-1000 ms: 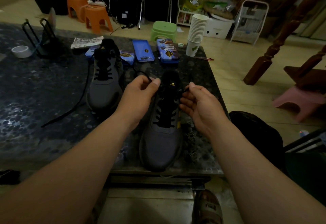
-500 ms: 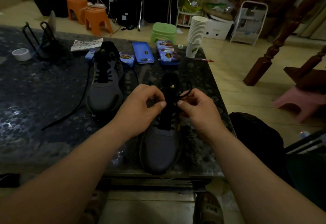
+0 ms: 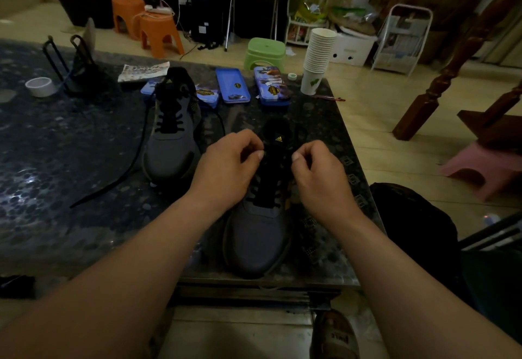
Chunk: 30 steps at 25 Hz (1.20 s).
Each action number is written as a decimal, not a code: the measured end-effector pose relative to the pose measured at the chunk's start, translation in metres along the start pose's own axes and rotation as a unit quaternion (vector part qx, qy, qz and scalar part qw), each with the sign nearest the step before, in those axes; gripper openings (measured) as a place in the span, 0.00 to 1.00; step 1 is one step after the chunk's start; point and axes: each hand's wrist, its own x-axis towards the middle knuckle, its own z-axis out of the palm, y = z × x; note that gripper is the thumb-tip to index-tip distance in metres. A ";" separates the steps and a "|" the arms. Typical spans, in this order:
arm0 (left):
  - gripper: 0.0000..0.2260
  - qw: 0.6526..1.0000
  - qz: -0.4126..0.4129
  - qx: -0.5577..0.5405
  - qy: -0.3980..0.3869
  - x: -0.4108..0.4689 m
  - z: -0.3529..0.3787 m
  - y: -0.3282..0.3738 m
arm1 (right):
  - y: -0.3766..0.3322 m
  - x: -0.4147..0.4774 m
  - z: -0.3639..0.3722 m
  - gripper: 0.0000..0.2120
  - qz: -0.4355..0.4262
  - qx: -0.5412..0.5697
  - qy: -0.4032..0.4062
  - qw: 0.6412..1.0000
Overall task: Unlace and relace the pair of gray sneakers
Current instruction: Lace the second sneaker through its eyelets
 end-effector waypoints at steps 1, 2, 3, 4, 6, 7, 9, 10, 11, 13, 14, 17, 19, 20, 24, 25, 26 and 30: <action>0.04 1.000 0.005 0.011 0.000 0.000 0.000 0.000 | -0.001 0.000 0.000 0.05 0.016 0.018 0.003 1.000; 0.04 1.000 0.006 0.019 0.002 -0.001 0.002 0.000 | -0.002 0.001 0.000 0.05 0.032 0.033 0.007 0.999; 0.04 1.000 0.006 0.025 0.007 -0.002 0.003 0.001 | -0.002 0.003 0.000 0.06 0.046 0.043 0.010 0.998; 0.04 1.000 0.005 0.028 0.014 -0.002 0.004 0.001 | -0.002 0.004 0.000 0.06 0.053 0.049 0.013 0.997; 0.03 0.999 0.009 0.023 0.029 -0.003 0.004 0.001 | -0.003 0.004 0.000 0.07 0.057 0.053 0.018 0.997; 0.03 0.999 0.010 0.021 0.030 -0.002 0.004 0.002 | -0.003 0.004 0.000 0.07 0.057 0.054 0.021 0.997; 0.03 0.999 0.009 0.026 0.023 -0.001 0.002 0.003 | -0.005 0.003 0.000 0.07 0.056 0.061 0.018 0.996; 0.03 0.999 0.010 0.029 0.022 -0.002 0.001 0.004 | -0.006 0.002 -0.001 0.07 0.056 0.066 0.015 0.996; 0.03 0.999 0.013 0.032 0.025 -0.003 0.000 0.005 | -0.007 0.001 -0.001 0.07 0.058 0.069 0.012 0.996; 0.03 0.999 0.023 0.039 0.027 -0.003 -0.001 0.004 | -0.007 -0.002 -0.001 0.07 0.070 0.077 0.013 0.994; 0.03 0.999 0.025 0.038 0.021 -0.004 -0.001 0.003 | -0.007 -0.004 -0.002 0.07 0.079 0.086 0.013 0.993; 0.03 0.999 0.029 0.016 0.014 -0.009 -0.001 0.002 | -0.010 -0.008 -0.004 0.08 0.107 0.136 0.012 0.985; 0.04 0.999 0.027 0.019 0.008 -0.011 -0.001 0.003 | -0.009 -0.007 -0.002 0.09 0.130 0.152 0.008 0.980; 0.06 1.000 0.014 0.010 0.002 -0.011 -0.002 0.003 | -0.008 -0.006 -0.001 0.11 0.155 0.180 0.004 0.971; 0.15 0.968 -0.178 -0.176 -0.016 0.001 0.002 -0.003 | -0.010 0.006 0.001 0.16 0.285 0.359 -0.030 0.888; 0.14 0.943 -0.233 -0.237 -0.016 0.005 0.003 -0.002 | -0.011 0.009 0.000 0.15 0.306 0.372 -0.042 0.875; 0.13 0.912 -0.285 -0.295 -0.015 0.008 0.003 0.000 | -0.013 0.010 -0.001 0.14 0.323 0.381 -0.050 0.865; 0.17 0.856 -0.375 -0.352 -0.045 0.019 0.000 0.007 | -0.012 0.015 0.001 0.05 0.335 0.393 -0.052 0.855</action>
